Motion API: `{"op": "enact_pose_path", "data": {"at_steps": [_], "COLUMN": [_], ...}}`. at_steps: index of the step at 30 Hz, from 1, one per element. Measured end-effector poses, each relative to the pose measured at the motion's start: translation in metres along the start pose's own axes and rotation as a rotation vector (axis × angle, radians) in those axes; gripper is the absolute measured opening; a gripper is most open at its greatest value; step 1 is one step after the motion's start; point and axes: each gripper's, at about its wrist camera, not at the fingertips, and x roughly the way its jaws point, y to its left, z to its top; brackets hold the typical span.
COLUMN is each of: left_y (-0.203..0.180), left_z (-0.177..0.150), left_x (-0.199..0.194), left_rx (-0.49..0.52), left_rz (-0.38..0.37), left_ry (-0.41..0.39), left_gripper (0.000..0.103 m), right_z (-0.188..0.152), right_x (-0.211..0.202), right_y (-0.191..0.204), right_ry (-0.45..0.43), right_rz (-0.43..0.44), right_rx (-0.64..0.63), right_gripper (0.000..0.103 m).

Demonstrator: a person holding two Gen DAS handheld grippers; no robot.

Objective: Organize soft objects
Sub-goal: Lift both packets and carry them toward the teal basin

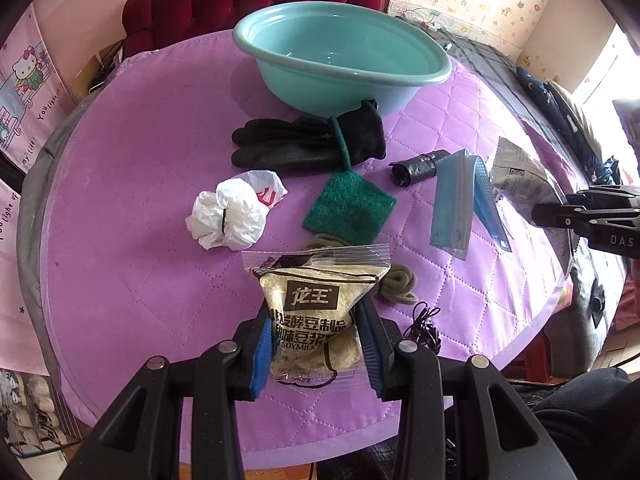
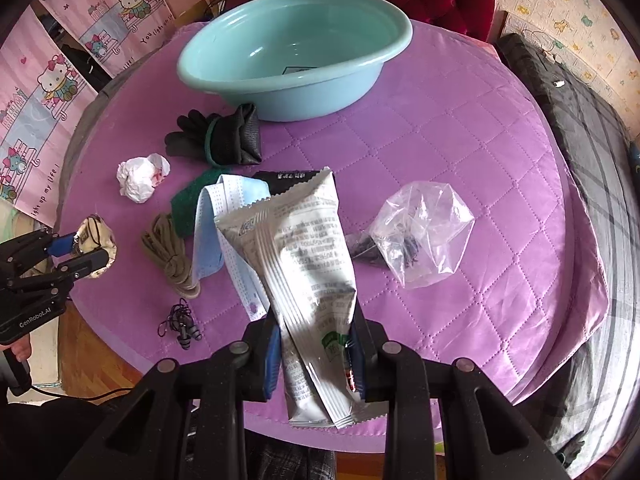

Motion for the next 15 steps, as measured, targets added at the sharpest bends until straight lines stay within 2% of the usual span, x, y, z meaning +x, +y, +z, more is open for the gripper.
{"op": "enact_pose_path", "data": {"at_steps": [3,6,8,10,15], "left_y": [-0.004,-0.009,-0.013,-0.016,-0.024], "left_z": [0.002,0.004,0.006,0.007,0.010], "left_x": [-0.009,-0.015,-0.021,-0.021,-0.022], "left_rx": [0.010,0.021,0.021,0.026,0.047], "left_rz": [-0.006,-0.006,-0.013,-0.017,-0.025], "left_ry": [-0.025,-0.048,-0.061,-0.071,-0.085], "left_gripper": [0.042,0.042,0.042,0.042,0.042], "right_z": [0.000,0.000,0.000,-0.003,-0.008], "right_x": [-0.007,-0.006,-0.003,-0.006,-0.007], "right_y": [0.004,0.007,0.002,0.004,0.001], "right_ry": [-0.015,-0.004,0.009,-0.006,0.001], "right_rz": [-0.016,-0.104,-0.102,-0.143,-0.119], "right_rx": [-0.027,-0.050,-0.029,-0.061,-0.043], "right_gripper": [0.030,0.030,0.030,0.030,0.030]}}
